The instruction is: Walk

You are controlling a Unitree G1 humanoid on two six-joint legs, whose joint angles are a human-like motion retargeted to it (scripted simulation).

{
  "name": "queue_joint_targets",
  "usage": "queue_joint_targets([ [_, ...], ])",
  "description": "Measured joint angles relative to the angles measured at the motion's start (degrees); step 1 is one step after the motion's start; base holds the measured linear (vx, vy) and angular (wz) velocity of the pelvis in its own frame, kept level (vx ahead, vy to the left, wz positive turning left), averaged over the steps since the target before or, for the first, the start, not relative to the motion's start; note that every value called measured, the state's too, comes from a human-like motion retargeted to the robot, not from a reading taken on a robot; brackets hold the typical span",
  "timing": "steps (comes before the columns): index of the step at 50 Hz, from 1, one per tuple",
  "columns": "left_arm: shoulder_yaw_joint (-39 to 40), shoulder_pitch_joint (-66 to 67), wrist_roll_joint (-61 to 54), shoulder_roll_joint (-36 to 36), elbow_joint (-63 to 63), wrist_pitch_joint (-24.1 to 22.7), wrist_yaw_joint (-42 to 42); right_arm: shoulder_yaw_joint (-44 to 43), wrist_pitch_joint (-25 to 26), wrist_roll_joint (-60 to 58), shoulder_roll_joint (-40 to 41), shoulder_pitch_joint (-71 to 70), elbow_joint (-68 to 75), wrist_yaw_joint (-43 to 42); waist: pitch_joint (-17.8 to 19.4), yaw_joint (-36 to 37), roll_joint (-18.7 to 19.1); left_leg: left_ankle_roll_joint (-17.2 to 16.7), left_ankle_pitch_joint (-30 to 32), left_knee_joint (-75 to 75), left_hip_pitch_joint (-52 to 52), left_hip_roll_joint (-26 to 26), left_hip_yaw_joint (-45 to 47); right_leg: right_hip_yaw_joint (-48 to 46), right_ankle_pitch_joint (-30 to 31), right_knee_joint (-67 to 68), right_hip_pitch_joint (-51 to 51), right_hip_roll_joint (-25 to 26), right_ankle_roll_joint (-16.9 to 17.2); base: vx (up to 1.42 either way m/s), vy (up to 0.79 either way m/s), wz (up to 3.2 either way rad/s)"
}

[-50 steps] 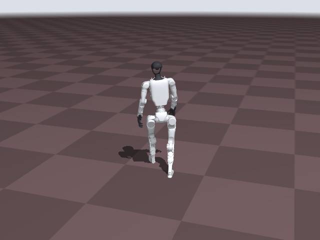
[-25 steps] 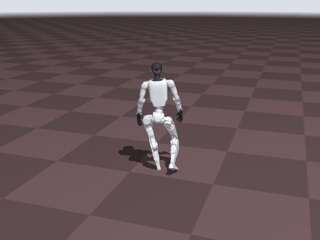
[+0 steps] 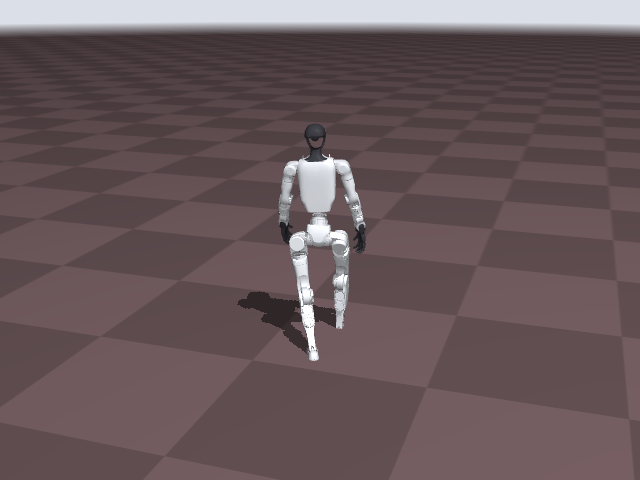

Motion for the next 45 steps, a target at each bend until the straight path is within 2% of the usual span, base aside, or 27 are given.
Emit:
queue_joint_targets([
  [5, 0.89, 4.37, -1.23, -1.03, 3.35, 0.71, -0.34, -0.28, -0.50, -0.27, -0.69, -0.27, -0.65, -1.90, -0.51, 2.23, 4.57, -7.02, 7.73, 30.78, -10.07, 10.34, -0.88, -1.74, -2.38, 0.70, 4.78, 7.34, -4.07, 0.49, -0.15, -0.26],
  [7, 1.07, 5.64, -1.31, -1.10, 4.02, 0.99, -0.14, -0.33, -0.74, 0.01, -1.10, -0.93, -1.34, -2.82, -0.92, 3.65, 6.63, -7.84, 10.90, 42.93, -15.62, 16.12, -0.49, -2.52, -2.91, -0.98, 6.64, 10.95, -5.70, 0.44, -0.12, -0.41],
  [9, 1.13, 6.60, -1.28, -1.09, 4.25, 1.28, 0.35, -0.30, -0.88, 0.31, -1.65, -1.92, -2.04, -3.85, -1.43, 5.27, 8.05, -6.89, 11.16, 52.09, -21.26, 21.48, -0.17, -2.96, -3.33, -3.12, 8.64, 13.93, -6.81, 0.44, -0.10, -0.42],
  [12, 1.35, 7.72, -1.35, -0.97, 4.06, 1.62, 1.38, -0.20, -0.85, 0.86, -2.41, -3.89, -2.85, -5.32, -2.01, 7.81, 8.68, -4.10, 6.92, 59.62, -29.35, 26.97, -0.03, -2.63, -4.09, -6.19, 11.90, 16.97, -7.40, 0.43, -0.07, -0.41],
  [16, 2.39, 8.43, -2.44, -0.41, 3.53, 1.87, 2.87, -0.46, -0.64, 2.18, -2.86, -7.99, -3.52, -6.41, -1.52, 10.06, 7.01, -1.59, 0.68, 56.18, -38.27, 27.79, -0.05, -0.60, -3.89, -13.28, 18.83, 18.37, -6.87, 0.44, -0.02, -0.23],
  [20, 3.72, 9.68, -3.59, -0.22, 3.39, 1.63, 3.77, 0.06, -0.88, 3.27, -2.82, -11.64, -4.81, -6.65, -0.65, 11.35, 5.17, -2.21, -0.80, 42.48, -43.41, 24.92, -0.26, 2.04, -5.88, -15.99, 23.95, 17.79, -6.43, 0.47, 0.02, -0.26],
  [24, 4.69, 10.22, -4.23, -0.22, 4.25, 1.32, 4.17, 1.71, -1.26, 2.75, -2.04, -14.71, -6.36, -5.97, -0.82, 10.61, 2.75, -4.46, 2.84, 22.17, -44.52, 18.32, -1.95, 4.27, -7.75, -17.81, 27.31, 15.09, -6.04, 0.48, 0.05, -0.22],
  [28, 5.39, 10.87, -4.23, -0.50, 4.38, 1.28, 4.24, 3.60, -1.58, 1.59, -0.99, -15.53, -7.91, -4.95, -2.36, 10.40, 2.76, -5.75, 4.62, 11.90, -45.38, 15.71, -4.46, 6.21, -11.01, -14.31, 27.57, 14.67, -6.23, 0.48, 0.10, -0.33],
  [32, 6.45, 10.48, -4.31, -0.42, 4.43, 1.27, 4.25, 5.22, -1.61, 0.28, 0.61, -14.67, -7.68, -3.79, -3.32, 9.41, 0.79, -4.85, 9.07, 7.91, -41.89, 12.53, -3.32, 7.28, -15.37, -6.14, 26.89, 11.47, -5.81, 0.51, 0.15, -0.22],
  [36, 6.78, 9.73, -4.32, -0.27, 4.23, 1.10, 4.22, 6.54, -1.36, -1.32, 2.11, -11.66, -5.07, -2.35, -3.20, 7.53, -2.48, -2.45, 10.50, 7.72, -37.02, 7.64, -1.06, 7.78, -17.91, 9.20, 24.37, 5.43, -3.51, 0.49, 0.18, -0.11],
  [38, 6.60, 9.18, -4.23, -0.14, 3.92, 0.91, 4.13, 7.00, -1.23, -1.93, 2.40, -9.80, -3.40, -1.54, -2.89, 6.03, -4.47, -0.68, 9.55, 6.86, -34.15, 4.40, 0.59, 7.52, -15.41, 19.18, 22.11, 0.90, -1.58, 0.46, 0.18, 0.01],
  [40, 6.24, 8.49, -3.96, 0.13, 3.44, 0.72, 3.92, 7.35, -1.15, -2.34, 2.35, -8.07, -1.91, -0.70, -2.47, 4.31, -6.30, 0.91, 8.69, 5.21, -31.02, 1.10, 2.27, 6.88, -10.41, 29.89, 19.13, -4.32, 0.03, 0.44, 0.18, -0.05],
  [42, 5.77, 7.60, -3.43, 0.62, 2.77, 0.62, 3.89, 7.35, -1.13, -2.44, 2.02, -6.60, -0.77, -0.12, -2.09, 2.40, -7.52, 2.03, 8.07, 2.85, -27.73, -1.72, 3.52, 6.92, -8.97, 38.71, 15.28, -8.58, -0.11, 0.43, 0.17, -0.14],
  [45, 5.06, 6.02, -2.56, 1.65, 1.79, 0.66, 4.25, 6.83, -1.23, -2.42, 1.21, -4.63, 0.29, 0.08, -1.71, -0.43, -8.13, 2.66, 7.25, -1.09, -22.71, -4.59, 4.54, 6.73, -11.23, 46.17, 9.39, -12.74, -1.67, 0.43, 0.14, -0.25],
])
